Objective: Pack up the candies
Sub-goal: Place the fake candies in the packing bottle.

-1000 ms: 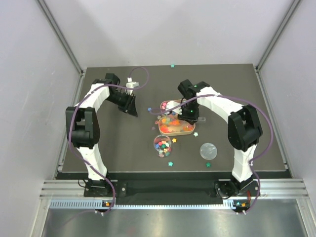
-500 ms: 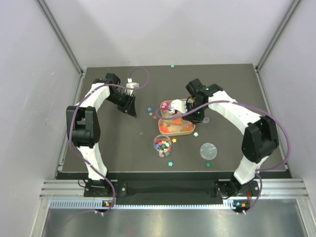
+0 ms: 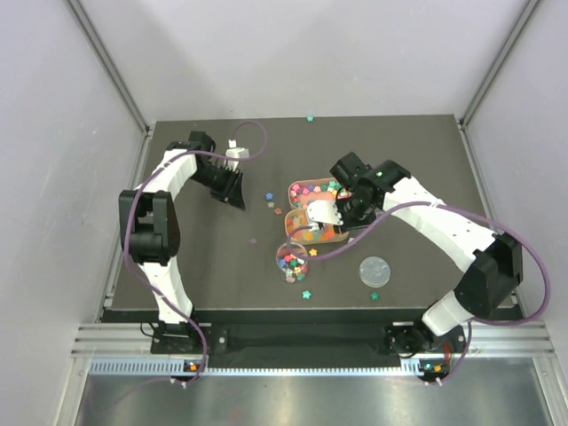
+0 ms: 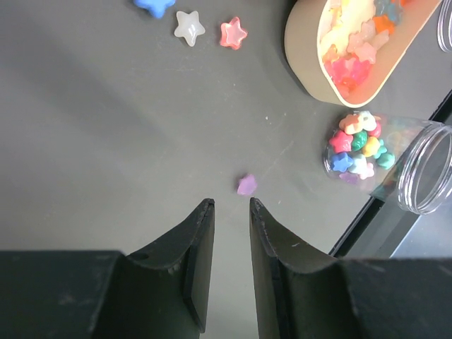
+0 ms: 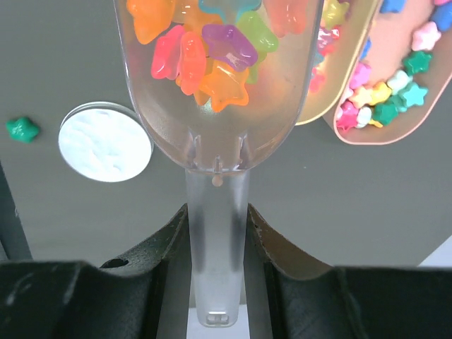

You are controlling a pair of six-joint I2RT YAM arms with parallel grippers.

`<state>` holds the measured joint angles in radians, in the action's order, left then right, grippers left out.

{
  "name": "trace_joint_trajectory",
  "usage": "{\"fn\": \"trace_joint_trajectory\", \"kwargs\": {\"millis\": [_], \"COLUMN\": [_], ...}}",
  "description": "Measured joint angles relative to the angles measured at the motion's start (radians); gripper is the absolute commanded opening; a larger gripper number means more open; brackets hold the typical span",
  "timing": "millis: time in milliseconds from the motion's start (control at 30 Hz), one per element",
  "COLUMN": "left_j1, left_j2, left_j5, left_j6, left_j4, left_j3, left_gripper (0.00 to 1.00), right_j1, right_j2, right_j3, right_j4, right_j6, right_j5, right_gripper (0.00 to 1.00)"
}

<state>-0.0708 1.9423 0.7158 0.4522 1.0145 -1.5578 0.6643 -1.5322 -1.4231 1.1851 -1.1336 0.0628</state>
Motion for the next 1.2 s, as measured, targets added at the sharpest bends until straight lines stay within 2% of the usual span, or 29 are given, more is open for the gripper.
{"fn": "trace_joint_trajectory", "kwargs": {"millis": [200,467,900,1200], "left_j1": [0.004,0.010,0.010,0.016], "left_j2": [0.011,0.009,-0.047,-0.065], "left_j5": [0.005,0.030,0.058,0.083], "left_j6": [-0.002,-0.030,-0.039,-0.038], "left_j4": [-0.027,-0.095,-0.161,-0.191], "left_j3": [0.008,0.092,0.179,0.214], "left_gripper": [0.32,0.31,0.31,0.31], "right_j1": [0.082,0.187,0.266,0.322], "right_j2": [-0.021,-0.088,-0.175,-0.176], "right_j3": [-0.067,-0.091,-0.195,-0.198], "right_j4": [0.074,0.124,0.156,0.162], "right_j6": [0.000,0.011,0.067,0.093], "right_j5": [-0.056,-0.150,-0.300,-0.382], "right_gripper": [0.00,0.00,0.00,0.00]}}
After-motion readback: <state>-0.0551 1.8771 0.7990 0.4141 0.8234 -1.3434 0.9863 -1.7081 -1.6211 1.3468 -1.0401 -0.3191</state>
